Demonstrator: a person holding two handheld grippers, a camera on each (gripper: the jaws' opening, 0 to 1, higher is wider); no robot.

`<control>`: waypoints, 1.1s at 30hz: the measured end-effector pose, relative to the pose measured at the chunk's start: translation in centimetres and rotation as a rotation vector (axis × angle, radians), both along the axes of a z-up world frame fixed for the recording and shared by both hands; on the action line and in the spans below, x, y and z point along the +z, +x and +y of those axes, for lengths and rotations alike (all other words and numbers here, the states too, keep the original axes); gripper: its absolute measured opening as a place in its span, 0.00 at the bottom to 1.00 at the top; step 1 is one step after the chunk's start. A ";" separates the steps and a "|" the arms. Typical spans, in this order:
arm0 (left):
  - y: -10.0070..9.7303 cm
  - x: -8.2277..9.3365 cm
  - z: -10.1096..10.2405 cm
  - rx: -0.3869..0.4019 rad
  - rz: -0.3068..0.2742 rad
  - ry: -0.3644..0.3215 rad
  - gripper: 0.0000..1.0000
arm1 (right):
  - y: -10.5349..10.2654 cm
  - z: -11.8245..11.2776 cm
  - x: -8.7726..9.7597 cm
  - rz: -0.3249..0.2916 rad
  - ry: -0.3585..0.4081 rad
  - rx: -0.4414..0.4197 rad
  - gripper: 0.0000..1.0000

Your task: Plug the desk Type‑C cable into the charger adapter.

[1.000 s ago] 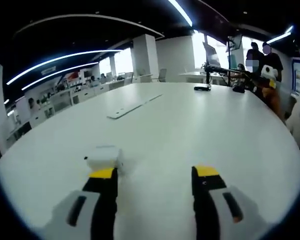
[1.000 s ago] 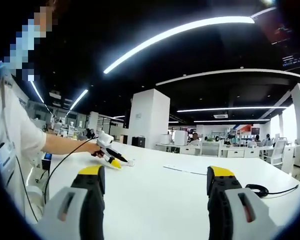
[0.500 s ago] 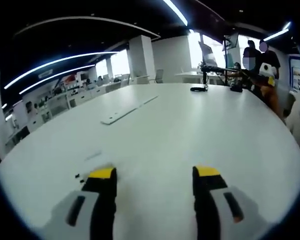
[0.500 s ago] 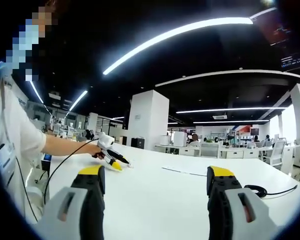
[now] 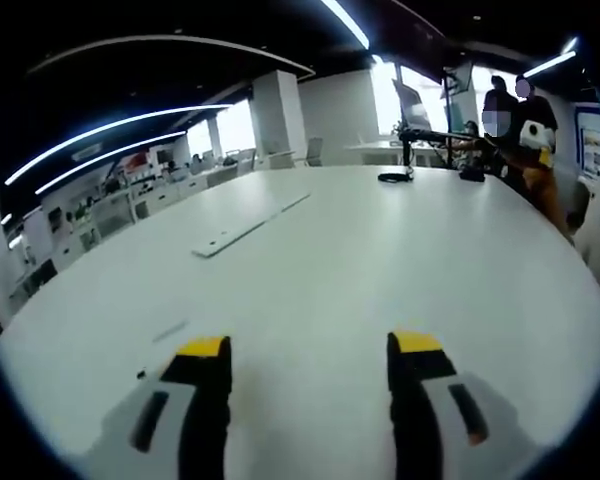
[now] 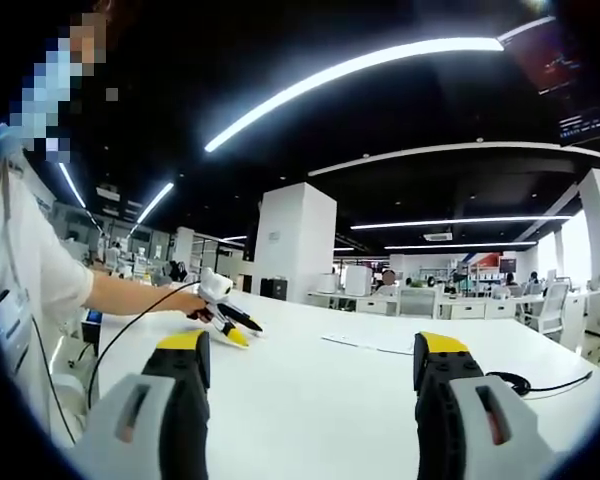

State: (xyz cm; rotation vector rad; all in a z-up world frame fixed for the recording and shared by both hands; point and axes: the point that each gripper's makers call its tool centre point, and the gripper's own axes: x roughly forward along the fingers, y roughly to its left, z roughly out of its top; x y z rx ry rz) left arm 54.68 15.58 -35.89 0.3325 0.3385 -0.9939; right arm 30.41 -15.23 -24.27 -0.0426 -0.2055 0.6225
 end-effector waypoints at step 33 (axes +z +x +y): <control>0.5 0.1 -1.2 -0.008 -0.007 0.012 0.67 | 0.1 0.0 0.0 0.002 0.000 0.007 0.86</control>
